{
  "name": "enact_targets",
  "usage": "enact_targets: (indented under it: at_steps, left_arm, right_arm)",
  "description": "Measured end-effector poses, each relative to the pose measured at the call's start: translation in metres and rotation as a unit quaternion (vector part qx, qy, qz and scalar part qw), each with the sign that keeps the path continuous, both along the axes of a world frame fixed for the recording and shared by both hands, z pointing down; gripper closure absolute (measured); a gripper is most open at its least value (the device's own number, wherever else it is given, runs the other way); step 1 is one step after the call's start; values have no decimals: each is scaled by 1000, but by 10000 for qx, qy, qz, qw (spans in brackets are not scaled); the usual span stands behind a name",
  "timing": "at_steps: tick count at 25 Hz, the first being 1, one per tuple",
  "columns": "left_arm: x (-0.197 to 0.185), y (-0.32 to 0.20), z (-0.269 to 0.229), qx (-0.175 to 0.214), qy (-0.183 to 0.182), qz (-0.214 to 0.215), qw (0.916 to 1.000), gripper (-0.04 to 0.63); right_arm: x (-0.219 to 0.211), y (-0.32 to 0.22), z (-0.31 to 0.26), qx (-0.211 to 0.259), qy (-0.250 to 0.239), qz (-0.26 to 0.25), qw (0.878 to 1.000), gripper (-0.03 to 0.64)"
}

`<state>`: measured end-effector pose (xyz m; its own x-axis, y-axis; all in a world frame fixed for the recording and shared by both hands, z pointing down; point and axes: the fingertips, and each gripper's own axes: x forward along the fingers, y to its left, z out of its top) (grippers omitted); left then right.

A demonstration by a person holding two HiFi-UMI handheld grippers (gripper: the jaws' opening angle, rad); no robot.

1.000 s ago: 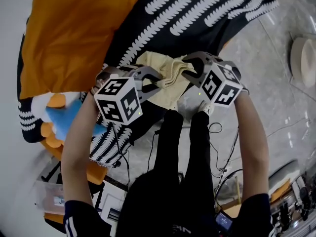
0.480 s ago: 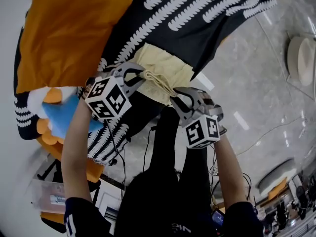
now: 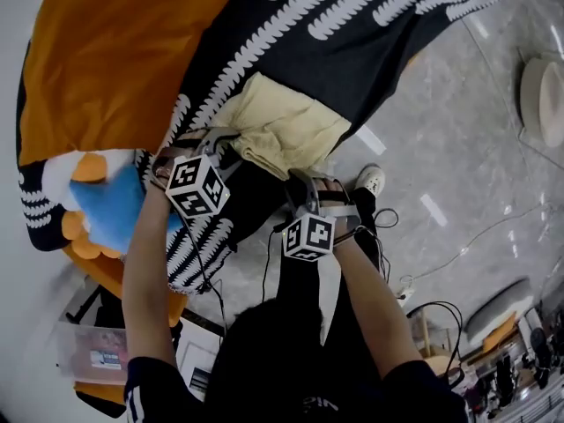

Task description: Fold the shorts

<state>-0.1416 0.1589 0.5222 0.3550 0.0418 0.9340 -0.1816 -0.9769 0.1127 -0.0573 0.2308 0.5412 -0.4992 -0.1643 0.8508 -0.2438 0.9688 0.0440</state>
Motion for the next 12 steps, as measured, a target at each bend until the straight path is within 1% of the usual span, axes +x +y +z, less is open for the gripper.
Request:
enact_targets:
  at_steps: [2,4,7,8,9,10,11,12]
  left_arm:
    - [-3,3,6,-159,36,-536,9984,407]
    - [-4,11,5,-436,88,-847,9954,344]
    - [-13,24,-4,-982,96,-1183,9881,222]
    - [-18,26,-7,-1126,63,-1367,9842,219]
    - [-24,25,-9,-1245,18,-1644,9785,213]
    - [-31,23,-10,-1338,-3,-2025,9701,210]
    - [-38,18,-13,-1399,43,-2487,9584,210]
    - [-43,12,-18,-1413,165,-2989,9436,210]
  right_arm:
    - [-3,17,10,-351,135,-269,9989,494]
    - [-5,28,11,-709,154,-361,9967,391]
    - [-2,35,4,-1073,78,-264,9938,308]
    - [0,35,0,-1185,1,-125,9929,288]
    - [3,34,-5,-1317,-115,75,9912,285]
    - [6,32,-11,-1491,-254,317,9880,279]
    - [10,31,-17,-1698,-395,571,9830,248]
    - [14,28,-24,-1896,-521,812,9771,216]
